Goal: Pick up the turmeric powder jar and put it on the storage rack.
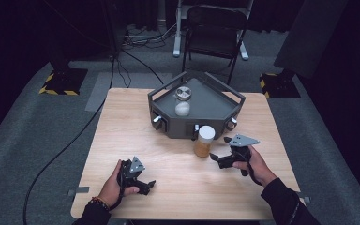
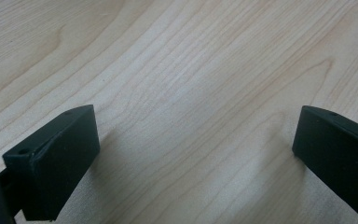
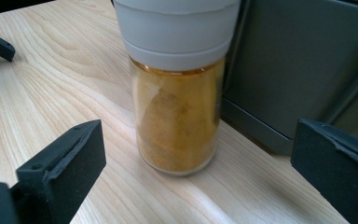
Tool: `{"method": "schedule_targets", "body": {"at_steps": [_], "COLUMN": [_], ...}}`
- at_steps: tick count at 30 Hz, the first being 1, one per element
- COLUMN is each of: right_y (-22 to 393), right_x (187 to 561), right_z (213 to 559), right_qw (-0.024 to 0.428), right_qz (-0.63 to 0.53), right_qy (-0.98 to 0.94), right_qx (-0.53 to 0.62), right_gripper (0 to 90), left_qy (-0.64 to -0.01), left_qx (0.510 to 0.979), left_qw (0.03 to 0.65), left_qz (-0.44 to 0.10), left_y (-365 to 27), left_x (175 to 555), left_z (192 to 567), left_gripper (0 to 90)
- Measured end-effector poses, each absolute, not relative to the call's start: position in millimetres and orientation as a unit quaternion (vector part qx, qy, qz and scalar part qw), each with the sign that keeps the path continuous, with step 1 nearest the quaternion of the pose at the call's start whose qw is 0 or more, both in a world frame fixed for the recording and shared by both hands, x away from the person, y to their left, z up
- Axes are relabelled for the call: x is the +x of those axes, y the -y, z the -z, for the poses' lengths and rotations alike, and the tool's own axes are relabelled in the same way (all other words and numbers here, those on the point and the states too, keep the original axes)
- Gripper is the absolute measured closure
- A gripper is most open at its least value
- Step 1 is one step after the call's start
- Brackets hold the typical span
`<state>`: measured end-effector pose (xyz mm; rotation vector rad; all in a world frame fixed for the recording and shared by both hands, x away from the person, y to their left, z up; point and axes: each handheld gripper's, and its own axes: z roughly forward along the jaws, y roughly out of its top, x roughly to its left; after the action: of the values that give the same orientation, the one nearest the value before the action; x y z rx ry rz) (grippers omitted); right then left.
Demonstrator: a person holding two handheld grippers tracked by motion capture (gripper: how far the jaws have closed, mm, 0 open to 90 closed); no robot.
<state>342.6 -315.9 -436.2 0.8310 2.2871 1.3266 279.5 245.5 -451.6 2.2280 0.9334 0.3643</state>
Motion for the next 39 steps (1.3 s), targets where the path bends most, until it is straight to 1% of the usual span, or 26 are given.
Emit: {"method": "schedule_targets", "body": {"at_steps": [6,21,28,31,36,39], "right_y": [308.2,291.6,283.5,276.5,269.3,266.3], "right_x": [347.5,357.0,359.0,358.3,356.4,355.1], "right_z": [443.2,456.6,461.0,460.6,463.1,464.7], "right_qw": [0.170,0.156,0.148,0.156,0.169,0.180], "right_qz": [-0.486,-0.504,-0.515,-0.508,-0.509,-0.508], "right_qy": [-0.800,-0.778,-0.764,-0.768,-0.760,-0.761], "right_qx": [0.308,0.341,0.361,0.359,0.366,0.361], "right_gripper": [3.1,6.3,14.6,17.0,26.8,28.9], "left_qy": [-0.359,-0.359,-0.359,-0.359,-0.359,-0.359], "left_qx": [0.857,0.857,0.857,0.857,0.857,0.857], "left_qw": [0.342,0.342,0.342,0.343,0.342,0.342], "left_qz": [-0.140,-0.140,-0.140,-0.140,-0.140,-0.140], "left_y": [-245.5,-245.5,-245.6,-245.6,-245.6,-245.6], "left_x": [279.5,279.5,279.7,279.7,279.7,279.7], "left_z": [451.6,451.6,451.6,451.6,451.6,451.6], "left_gripper": [0.0,0.0,0.0,0.0,0.0,0.0]}}
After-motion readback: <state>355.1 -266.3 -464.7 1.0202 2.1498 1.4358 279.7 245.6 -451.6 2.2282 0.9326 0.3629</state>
